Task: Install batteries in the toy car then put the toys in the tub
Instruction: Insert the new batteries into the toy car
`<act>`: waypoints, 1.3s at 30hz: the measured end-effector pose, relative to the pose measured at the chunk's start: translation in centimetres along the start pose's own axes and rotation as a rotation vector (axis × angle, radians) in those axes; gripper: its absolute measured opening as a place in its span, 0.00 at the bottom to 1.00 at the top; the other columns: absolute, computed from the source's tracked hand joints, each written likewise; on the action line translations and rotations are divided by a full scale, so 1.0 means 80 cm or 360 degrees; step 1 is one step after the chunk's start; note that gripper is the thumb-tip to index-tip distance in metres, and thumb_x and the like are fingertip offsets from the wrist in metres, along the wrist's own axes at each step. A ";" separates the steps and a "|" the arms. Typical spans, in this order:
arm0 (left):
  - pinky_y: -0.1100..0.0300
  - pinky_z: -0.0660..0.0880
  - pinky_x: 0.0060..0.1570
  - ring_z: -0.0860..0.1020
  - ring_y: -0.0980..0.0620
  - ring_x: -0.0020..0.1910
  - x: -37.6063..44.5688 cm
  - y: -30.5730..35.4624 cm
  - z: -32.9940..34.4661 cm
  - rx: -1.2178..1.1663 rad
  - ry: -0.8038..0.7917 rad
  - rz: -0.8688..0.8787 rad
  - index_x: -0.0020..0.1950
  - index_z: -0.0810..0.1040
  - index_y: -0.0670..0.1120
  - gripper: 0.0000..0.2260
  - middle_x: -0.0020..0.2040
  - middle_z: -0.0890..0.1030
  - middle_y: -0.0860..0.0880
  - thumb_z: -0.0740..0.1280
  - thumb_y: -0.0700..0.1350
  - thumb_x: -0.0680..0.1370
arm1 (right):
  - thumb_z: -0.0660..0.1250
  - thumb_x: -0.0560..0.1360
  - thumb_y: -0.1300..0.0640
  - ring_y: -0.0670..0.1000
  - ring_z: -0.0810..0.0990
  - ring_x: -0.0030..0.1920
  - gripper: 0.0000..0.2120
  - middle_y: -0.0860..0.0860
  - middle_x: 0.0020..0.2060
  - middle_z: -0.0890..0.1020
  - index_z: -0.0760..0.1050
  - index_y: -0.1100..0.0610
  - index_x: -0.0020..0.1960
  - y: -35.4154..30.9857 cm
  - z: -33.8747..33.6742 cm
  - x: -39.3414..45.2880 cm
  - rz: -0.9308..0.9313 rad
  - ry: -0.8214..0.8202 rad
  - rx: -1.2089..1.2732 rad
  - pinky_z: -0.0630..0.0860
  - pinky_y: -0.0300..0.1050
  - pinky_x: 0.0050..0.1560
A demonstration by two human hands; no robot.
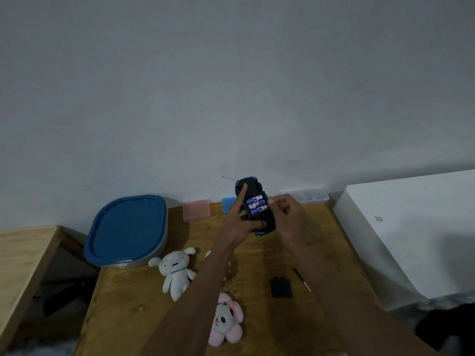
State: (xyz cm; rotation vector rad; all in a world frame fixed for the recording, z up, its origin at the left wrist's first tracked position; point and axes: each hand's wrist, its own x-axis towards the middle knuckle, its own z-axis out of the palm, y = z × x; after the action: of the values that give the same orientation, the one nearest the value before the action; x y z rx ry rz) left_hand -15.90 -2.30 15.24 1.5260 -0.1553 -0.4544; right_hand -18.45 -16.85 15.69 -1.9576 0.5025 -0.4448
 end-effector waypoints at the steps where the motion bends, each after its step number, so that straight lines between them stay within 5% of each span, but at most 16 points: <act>1: 0.51 0.84 0.48 0.82 0.47 0.56 0.001 0.003 0.000 -0.0008 -0.0002 -0.0009 0.80 0.56 0.60 0.49 0.64 0.74 0.52 0.75 0.27 0.70 | 0.67 0.80 0.54 0.45 0.79 0.38 0.07 0.52 0.40 0.82 0.79 0.58 0.48 0.003 0.000 -0.003 0.0056 0.0087 0.0091 0.73 0.30 0.31; 9: 0.56 0.83 0.46 0.80 0.53 0.54 0.012 0.001 0.009 0.0076 0.0003 -0.0046 0.81 0.55 0.60 0.50 0.67 0.72 0.47 0.74 0.27 0.70 | 0.64 0.81 0.54 0.54 0.80 0.42 0.09 0.50 0.38 0.80 0.78 0.56 0.45 0.099 0.008 -0.049 0.0464 0.0062 -0.0194 0.71 0.42 0.36; 15: 0.61 0.82 0.42 0.79 0.55 0.53 0.022 -0.022 0.016 0.0184 -0.0035 -0.0101 0.81 0.52 0.61 0.52 0.68 0.72 0.45 0.75 0.28 0.70 | 0.67 0.79 0.56 0.58 0.80 0.57 0.10 0.57 0.54 0.83 0.82 0.58 0.57 0.178 0.020 -0.083 0.0800 -0.0309 -0.0668 0.75 0.47 0.57; 19: 0.63 0.81 0.40 0.78 0.56 0.53 0.026 -0.041 0.017 0.0208 -0.0049 -0.0147 0.82 0.52 0.58 0.52 0.66 0.72 0.45 0.75 0.28 0.70 | 0.72 0.74 0.48 0.58 0.76 0.61 0.16 0.58 0.60 0.77 0.80 0.55 0.59 0.201 0.021 -0.098 0.0854 -0.0273 -0.0859 0.72 0.50 0.65; 22: 0.65 0.80 0.38 0.78 0.57 0.52 0.026 -0.053 0.020 0.0223 -0.0062 -0.0177 0.82 0.52 0.57 0.51 0.65 0.73 0.46 0.75 0.27 0.70 | 0.66 0.76 0.44 0.60 0.78 0.58 0.21 0.59 0.59 0.78 0.75 0.56 0.63 0.202 0.016 -0.105 0.0859 -0.0460 -0.0863 0.76 0.56 0.61; 27: 0.64 0.82 0.40 0.77 0.57 0.51 0.024 -0.062 0.023 0.0223 -0.0071 -0.0230 0.82 0.53 0.58 0.51 0.61 0.72 0.51 0.75 0.28 0.70 | 0.69 0.77 0.47 0.58 0.79 0.57 0.22 0.57 0.58 0.79 0.75 0.59 0.65 0.186 0.007 -0.118 0.0871 -0.0484 -0.0922 0.76 0.49 0.55; 32: 0.52 0.83 0.50 0.78 0.57 0.53 0.028 -0.060 0.025 0.0229 -0.0082 -0.0246 0.82 0.53 0.59 0.51 0.59 0.72 0.53 0.76 0.28 0.70 | 0.71 0.77 0.50 0.53 0.80 0.56 0.21 0.54 0.57 0.81 0.74 0.58 0.66 0.171 0.004 -0.119 0.0877 -0.0501 -0.0887 0.69 0.39 0.47; 35: 0.45 0.82 0.55 0.79 0.50 0.56 0.030 -0.058 0.026 0.0229 -0.0082 -0.0238 0.82 0.53 0.59 0.52 0.60 0.73 0.52 0.76 0.29 0.69 | 0.72 0.77 0.50 0.50 0.80 0.55 0.17 0.52 0.55 0.82 0.77 0.57 0.63 0.170 0.004 -0.117 0.0890 -0.0527 -0.0841 0.70 0.38 0.48; 39: 0.48 0.83 0.52 0.79 0.56 0.54 0.032 -0.057 0.025 0.0220 -0.0090 -0.0235 0.82 0.53 0.59 0.52 0.59 0.73 0.55 0.76 0.28 0.69 | 0.72 0.76 0.52 0.47 0.79 0.50 0.07 0.49 0.52 0.83 0.83 0.54 0.52 0.177 0.002 -0.108 0.0806 -0.0598 -0.0778 0.70 0.36 0.52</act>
State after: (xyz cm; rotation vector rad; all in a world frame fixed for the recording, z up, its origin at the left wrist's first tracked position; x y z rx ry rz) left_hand -15.19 -5.04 10.45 1.6678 -0.1206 -0.6150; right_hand -27.76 -17.71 2.03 -2.1988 0.8847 0.3972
